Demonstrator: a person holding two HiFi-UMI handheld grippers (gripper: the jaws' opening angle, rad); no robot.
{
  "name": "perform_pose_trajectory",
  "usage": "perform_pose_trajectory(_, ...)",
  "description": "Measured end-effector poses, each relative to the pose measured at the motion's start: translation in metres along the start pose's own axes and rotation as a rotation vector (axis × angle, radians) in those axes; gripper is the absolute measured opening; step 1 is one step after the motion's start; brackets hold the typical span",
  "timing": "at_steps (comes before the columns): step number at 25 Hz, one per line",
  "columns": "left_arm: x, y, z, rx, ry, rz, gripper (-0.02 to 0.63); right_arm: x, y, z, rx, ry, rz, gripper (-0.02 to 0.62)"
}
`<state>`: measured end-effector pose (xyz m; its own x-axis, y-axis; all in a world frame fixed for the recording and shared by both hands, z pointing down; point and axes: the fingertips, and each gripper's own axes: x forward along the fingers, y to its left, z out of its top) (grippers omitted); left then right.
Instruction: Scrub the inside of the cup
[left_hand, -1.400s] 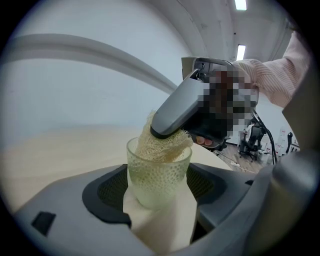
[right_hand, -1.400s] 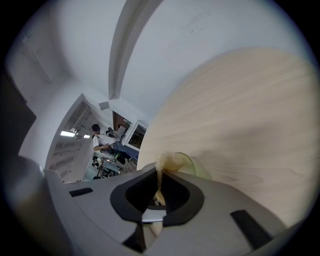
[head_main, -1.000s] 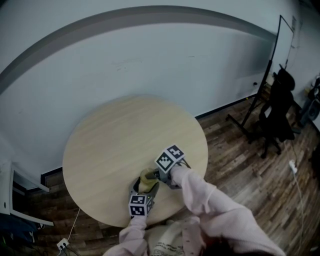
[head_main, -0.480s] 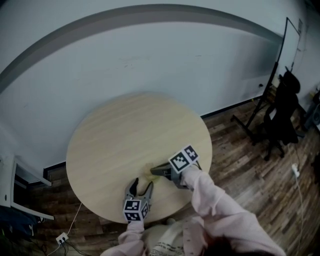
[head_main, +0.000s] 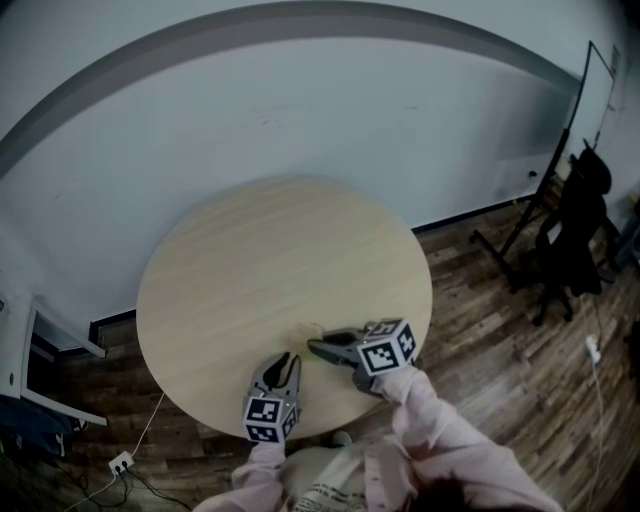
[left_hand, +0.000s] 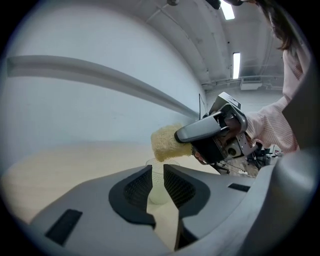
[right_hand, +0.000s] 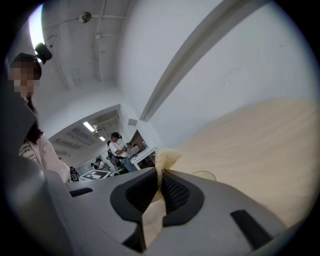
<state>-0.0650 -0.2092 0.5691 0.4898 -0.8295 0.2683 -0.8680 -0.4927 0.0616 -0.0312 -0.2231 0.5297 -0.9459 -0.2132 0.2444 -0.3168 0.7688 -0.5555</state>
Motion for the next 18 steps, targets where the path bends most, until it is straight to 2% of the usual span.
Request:
perform_pose_trajectory(5,-0.005,-0.001,0.01,0.02,-0.007,-0.003,0.025,-0.006,0.01,-0.002,-0.112,-0.096,-0.019,0.029)
perform_pose_trajectory(9,-0.008,0.001,0.012,0.023,-0.005,-0.006,0.005,-0.012,0.011,-0.001,-0.137,-0.171,-0.034,0.029)
perform_pose_trajectory(18,-0.014,-0.002,0.021,0.024,-0.023,-0.025,-0.008,-0.02,0.017,-0.007,-0.245,-0.196,-0.07,0.028)
